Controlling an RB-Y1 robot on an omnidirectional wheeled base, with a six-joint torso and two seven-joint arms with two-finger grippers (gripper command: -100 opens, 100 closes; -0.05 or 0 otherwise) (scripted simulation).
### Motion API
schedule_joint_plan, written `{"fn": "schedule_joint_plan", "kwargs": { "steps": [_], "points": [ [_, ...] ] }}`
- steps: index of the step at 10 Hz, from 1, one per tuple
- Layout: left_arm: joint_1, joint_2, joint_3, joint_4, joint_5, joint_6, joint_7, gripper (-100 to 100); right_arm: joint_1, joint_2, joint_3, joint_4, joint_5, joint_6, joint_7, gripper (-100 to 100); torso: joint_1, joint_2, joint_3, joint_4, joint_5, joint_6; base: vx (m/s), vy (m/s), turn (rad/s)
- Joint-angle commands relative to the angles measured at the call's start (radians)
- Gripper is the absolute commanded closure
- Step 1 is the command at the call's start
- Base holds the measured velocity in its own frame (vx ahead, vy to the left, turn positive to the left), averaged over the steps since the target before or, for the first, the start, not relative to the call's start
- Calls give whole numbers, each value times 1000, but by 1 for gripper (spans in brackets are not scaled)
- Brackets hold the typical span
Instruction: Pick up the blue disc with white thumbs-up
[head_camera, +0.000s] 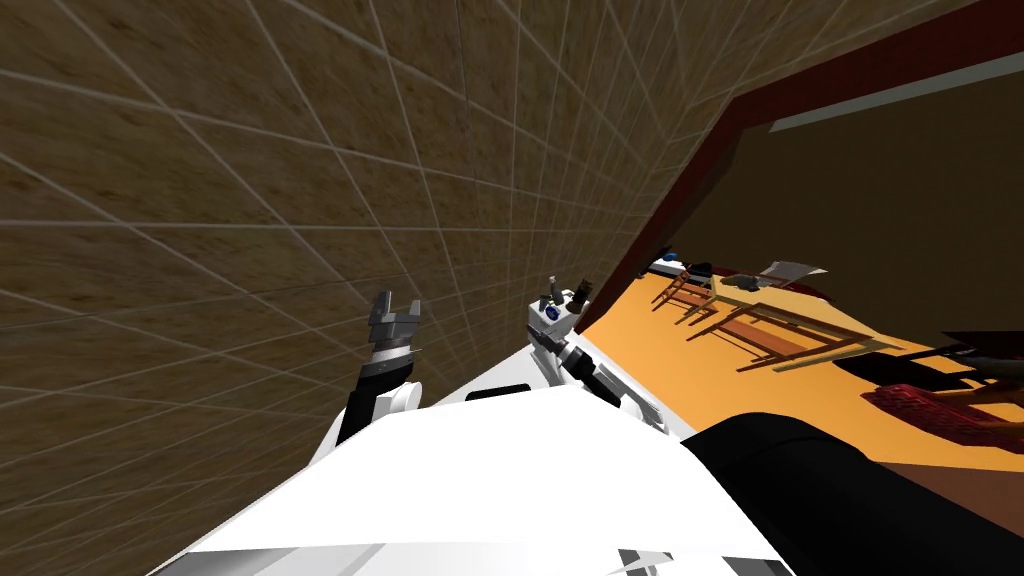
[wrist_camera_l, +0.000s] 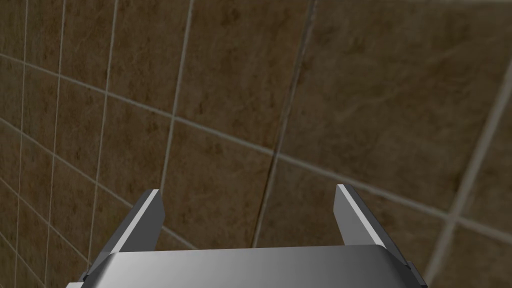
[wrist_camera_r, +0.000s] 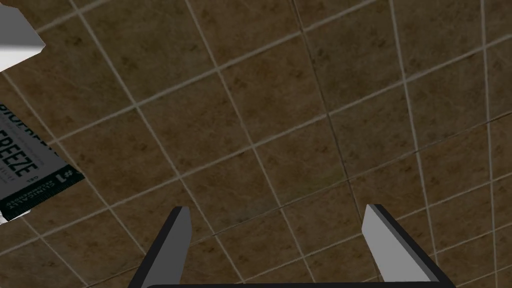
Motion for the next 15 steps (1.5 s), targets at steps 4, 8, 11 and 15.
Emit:
{"fn": "schedule_joint_plan", "kwargs": {
  "steps": [4, 8, 11, 15],
  "points": [
    [0, 0, 0, 0, 0, 0, 0, 0, -12, -123, 48, 22, 84, 73, 85, -100, 0, 0, 0, 0, 0, 0, 4, 1, 85],
    [0, 0, 0, 0, 0, 0, 0, 0, -17, -233, 88, 44, 163, 139, 163, -100, 0, 0, 0, 0, 0, 0, 5, 0, 86],
    [0, 0, 0, 0, 0, 0, 0, 0, -23, -328, 128, 71, 241, 206, 242, -100, 0, 0, 0, 0, 0, 0, 4, 1, 95],
    [0, 0, 0, 0, 0, 0, 0, 0, -30, -432, 167, 101, 317, 273, 318, -100, 0, 0, 0, 0, 0, 0, 4, 1, 85]
  ]
}}
